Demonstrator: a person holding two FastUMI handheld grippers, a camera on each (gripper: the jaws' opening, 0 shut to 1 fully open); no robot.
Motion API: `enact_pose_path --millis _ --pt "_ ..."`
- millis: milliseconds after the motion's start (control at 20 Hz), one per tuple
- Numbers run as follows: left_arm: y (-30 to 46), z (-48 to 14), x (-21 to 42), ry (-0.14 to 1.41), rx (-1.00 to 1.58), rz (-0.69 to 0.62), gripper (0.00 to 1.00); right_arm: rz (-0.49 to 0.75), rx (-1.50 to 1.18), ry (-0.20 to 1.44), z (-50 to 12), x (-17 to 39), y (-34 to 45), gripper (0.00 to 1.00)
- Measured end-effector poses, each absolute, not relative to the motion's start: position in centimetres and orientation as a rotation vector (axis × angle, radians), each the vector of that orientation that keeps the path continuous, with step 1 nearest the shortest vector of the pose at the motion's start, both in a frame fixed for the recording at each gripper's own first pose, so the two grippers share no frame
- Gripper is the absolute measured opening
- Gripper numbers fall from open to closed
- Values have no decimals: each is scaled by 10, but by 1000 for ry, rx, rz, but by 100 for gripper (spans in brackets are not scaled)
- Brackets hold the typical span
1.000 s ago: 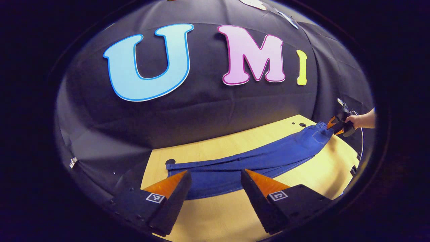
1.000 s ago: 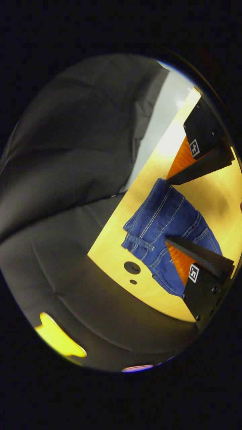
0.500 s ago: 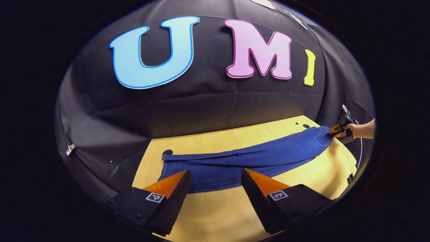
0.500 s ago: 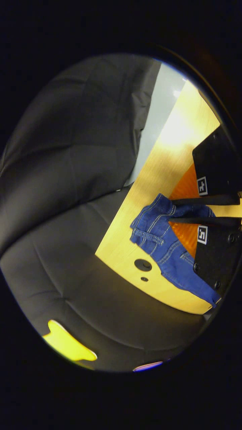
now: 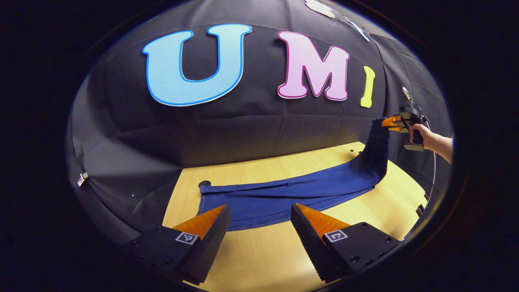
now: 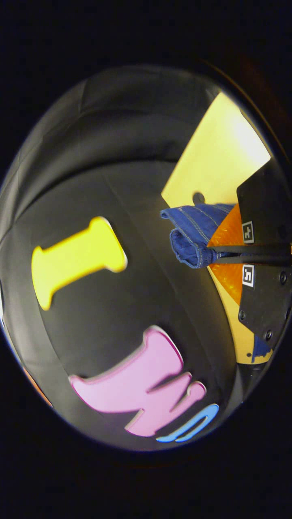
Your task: Grasp the waist and the cuffs of the jeans and fold them to make the two legs overlap; first hold the waist and fold one-third of the jeans toward the cuffs, then hold the cuffs and fold the remaining one-third in the same direction to finish folding.
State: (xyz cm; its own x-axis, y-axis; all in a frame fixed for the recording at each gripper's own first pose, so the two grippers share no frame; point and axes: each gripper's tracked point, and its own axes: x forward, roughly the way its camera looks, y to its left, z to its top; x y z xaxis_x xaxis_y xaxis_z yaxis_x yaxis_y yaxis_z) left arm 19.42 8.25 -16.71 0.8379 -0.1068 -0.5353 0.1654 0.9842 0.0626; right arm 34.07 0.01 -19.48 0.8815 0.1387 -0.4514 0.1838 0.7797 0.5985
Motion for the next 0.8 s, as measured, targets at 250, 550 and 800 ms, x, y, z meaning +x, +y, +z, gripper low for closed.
enact_pose_path --millis 250,550,800 --pt "121 -172 171 561 90 -108 97 205 686 623 -209 295 103 4" --pt "149 -203 178 619 57 -70 97 336 593 919 -299 253 146 5" --pt "151 -246 212 707 -97 -88 97 416 642 970 -298 246 143 8"
